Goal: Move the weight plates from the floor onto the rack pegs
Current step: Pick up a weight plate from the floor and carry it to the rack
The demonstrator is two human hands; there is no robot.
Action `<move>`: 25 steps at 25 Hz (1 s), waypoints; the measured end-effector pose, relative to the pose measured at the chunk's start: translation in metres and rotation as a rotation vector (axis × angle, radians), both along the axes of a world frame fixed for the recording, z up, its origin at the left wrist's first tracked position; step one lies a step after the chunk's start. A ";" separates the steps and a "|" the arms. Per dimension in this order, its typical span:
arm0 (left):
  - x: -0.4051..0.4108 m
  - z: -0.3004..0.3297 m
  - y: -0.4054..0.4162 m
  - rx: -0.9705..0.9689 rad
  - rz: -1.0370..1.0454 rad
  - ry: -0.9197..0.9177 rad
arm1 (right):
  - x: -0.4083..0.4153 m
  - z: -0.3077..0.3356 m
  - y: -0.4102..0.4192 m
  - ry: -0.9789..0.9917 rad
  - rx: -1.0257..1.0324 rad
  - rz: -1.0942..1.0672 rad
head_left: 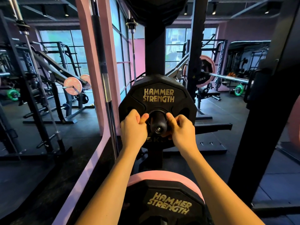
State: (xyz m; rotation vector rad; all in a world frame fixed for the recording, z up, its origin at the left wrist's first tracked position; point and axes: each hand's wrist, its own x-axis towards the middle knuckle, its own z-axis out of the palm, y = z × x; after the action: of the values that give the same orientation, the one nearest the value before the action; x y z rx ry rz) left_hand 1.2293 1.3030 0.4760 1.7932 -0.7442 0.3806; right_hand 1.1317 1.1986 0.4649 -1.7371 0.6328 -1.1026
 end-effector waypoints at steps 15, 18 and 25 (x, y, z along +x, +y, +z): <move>-0.026 0.288 0.038 -0.040 -0.001 -0.383 | -0.032 0.307 0.026 -0.080 -0.495 -0.003; -0.022 0.318 0.021 0.058 0.066 -0.443 | -0.022 0.339 0.015 -0.035 -0.533 -0.114; 0.017 0.326 -0.022 0.059 0.133 -0.543 | 0.021 0.350 -0.020 0.105 -0.588 -0.239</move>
State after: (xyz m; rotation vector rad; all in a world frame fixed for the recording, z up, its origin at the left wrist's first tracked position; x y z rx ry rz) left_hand 1.2459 1.2809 0.8016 1.8154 -1.0179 0.9668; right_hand 1.1528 1.1784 0.8147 -2.2728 0.6313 -1.4748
